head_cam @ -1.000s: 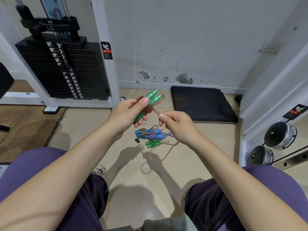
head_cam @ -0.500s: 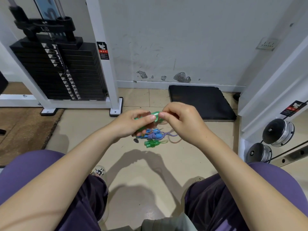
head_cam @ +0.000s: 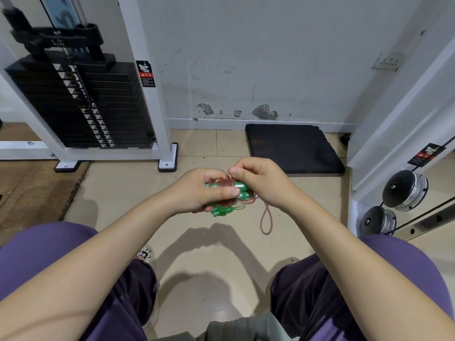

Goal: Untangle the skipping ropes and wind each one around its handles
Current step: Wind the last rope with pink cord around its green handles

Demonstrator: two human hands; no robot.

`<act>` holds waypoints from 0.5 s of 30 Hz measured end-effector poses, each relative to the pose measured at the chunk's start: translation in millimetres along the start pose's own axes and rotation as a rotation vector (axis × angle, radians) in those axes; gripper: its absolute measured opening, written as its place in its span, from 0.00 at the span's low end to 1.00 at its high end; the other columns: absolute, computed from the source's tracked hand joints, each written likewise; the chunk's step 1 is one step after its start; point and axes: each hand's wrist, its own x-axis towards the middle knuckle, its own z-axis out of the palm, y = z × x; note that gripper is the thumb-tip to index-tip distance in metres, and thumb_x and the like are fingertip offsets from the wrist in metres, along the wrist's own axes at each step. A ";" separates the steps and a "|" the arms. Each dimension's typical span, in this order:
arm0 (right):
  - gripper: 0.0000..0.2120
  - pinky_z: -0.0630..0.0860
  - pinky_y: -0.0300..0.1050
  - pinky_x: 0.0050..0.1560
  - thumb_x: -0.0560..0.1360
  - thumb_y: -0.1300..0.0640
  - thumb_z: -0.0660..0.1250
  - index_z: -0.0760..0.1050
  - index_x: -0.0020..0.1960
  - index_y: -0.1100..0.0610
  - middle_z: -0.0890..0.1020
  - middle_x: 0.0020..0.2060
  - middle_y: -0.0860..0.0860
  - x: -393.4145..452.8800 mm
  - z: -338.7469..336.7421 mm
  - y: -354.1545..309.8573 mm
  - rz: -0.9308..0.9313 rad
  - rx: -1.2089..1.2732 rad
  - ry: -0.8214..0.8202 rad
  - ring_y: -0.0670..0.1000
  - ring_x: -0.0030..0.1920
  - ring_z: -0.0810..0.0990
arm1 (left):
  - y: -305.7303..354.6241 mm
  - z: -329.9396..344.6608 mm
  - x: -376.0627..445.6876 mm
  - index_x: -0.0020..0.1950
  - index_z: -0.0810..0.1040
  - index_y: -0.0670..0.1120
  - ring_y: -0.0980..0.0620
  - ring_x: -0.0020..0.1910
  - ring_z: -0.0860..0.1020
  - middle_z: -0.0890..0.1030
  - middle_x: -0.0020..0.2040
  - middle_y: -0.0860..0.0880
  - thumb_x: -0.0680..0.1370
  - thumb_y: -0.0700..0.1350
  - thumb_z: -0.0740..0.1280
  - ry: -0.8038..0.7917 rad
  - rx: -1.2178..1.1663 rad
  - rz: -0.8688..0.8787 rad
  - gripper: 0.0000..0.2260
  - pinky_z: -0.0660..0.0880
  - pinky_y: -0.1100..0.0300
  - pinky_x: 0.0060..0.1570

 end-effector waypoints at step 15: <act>0.16 0.66 0.41 0.32 0.80 0.45 0.64 0.74 0.39 0.54 0.73 0.31 0.49 -0.7 6.8 1.5 0.130 0.299 -0.037 0.48 0.31 0.70 | -2.3 1.9 -3.1 0.51 0.80 0.50 0.43 0.27 0.76 0.81 0.32 0.47 0.74 0.47 0.75 0.185 0.053 0.093 0.09 0.71 0.59 0.24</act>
